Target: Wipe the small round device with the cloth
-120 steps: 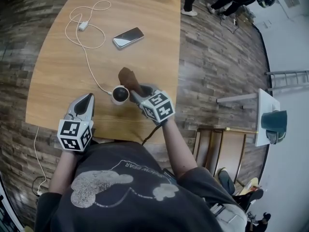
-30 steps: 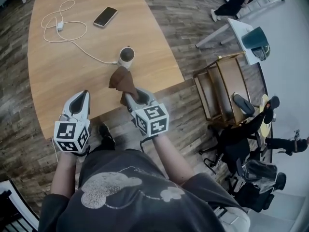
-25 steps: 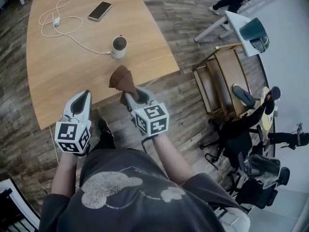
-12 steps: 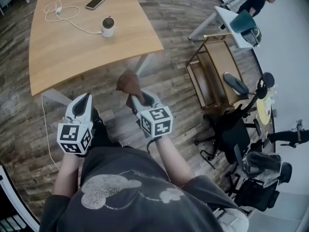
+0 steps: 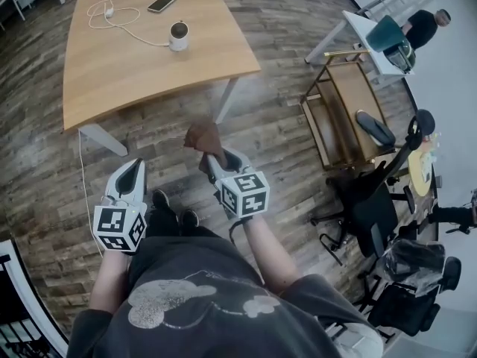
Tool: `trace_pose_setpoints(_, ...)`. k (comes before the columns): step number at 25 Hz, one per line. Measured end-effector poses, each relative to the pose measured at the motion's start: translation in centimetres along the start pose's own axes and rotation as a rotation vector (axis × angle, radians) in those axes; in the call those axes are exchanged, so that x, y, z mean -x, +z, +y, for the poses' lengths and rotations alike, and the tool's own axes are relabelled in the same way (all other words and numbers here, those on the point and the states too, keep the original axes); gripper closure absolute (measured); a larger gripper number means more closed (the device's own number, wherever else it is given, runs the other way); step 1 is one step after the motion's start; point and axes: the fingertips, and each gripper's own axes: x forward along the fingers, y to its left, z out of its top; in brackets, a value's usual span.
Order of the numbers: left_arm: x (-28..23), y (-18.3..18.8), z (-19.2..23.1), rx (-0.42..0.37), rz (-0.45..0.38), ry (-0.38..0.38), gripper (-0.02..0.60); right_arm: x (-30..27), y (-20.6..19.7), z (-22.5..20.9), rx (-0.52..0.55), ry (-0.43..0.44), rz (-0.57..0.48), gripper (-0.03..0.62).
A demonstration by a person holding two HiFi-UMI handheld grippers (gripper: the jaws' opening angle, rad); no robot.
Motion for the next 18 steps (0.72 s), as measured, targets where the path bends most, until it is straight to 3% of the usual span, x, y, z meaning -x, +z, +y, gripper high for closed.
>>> trace_pose_setpoints(4,0.3,0.4,-0.7,-0.004,0.009,-0.037,0.563,0.3,0.1,0.6,-0.014,-0.006,0.005,0.513)
trace_pose_setpoints(13,1.0,0.7,-0.7,-0.018,-0.005,-0.154,0.563,1.5,0.6,2.2,-0.03,-0.107,-0.011,0.513)
trace_pose_setpoints(18,3.1,1.8,1.7,-0.03,-0.04,-0.154,0.563,2.5,1.3,5.3,-0.055,-0.133,-0.051,0.514)
